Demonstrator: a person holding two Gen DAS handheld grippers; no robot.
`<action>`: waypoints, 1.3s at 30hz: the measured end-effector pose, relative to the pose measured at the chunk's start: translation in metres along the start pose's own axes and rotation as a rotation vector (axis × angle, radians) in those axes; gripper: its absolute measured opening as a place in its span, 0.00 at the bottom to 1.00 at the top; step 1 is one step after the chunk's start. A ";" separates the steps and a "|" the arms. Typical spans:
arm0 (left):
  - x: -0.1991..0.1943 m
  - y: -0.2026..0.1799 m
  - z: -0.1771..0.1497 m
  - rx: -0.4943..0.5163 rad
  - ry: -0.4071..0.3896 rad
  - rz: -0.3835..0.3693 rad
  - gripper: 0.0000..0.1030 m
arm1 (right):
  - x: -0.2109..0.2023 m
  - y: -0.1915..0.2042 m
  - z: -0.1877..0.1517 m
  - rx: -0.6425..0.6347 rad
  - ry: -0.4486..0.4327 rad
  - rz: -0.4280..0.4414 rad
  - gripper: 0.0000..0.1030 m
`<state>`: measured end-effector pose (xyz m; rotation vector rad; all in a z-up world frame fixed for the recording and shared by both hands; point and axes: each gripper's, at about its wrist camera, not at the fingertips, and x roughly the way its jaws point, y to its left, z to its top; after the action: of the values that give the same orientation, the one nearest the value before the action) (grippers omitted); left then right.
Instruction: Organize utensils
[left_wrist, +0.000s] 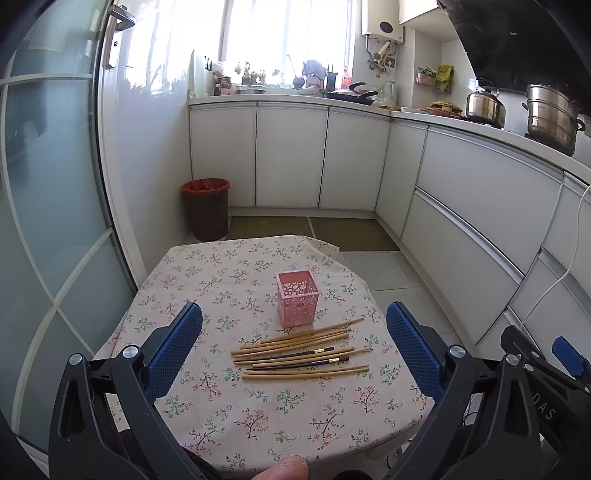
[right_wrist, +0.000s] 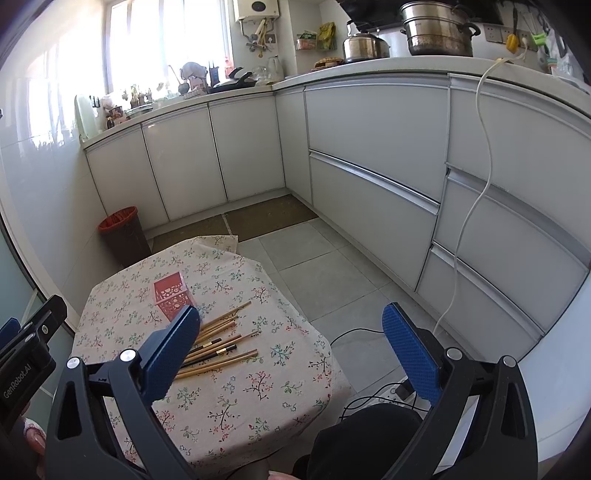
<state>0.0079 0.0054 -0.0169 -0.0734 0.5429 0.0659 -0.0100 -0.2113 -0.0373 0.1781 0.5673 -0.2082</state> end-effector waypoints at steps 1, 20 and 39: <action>0.000 0.000 0.000 0.001 0.001 0.000 0.93 | 0.000 0.000 0.000 0.001 0.000 0.000 0.94; 0.002 0.004 -0.003 -0.005 0.003 0.007 0.93 | -0.001 0.004 -0.002 -0.001 0.005 0.005 0.94; 0.001 0.006 -0.006 -0.006 0.009 0.010 0.93 | -0.001 0.001 -0.002 0.000 0.013 0.009 0.94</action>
<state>0.0056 0.0113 -0.0230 -0.0766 0.5524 0.0767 -0.0116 -0.2102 -0.0379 0.1823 0.5793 -0.1980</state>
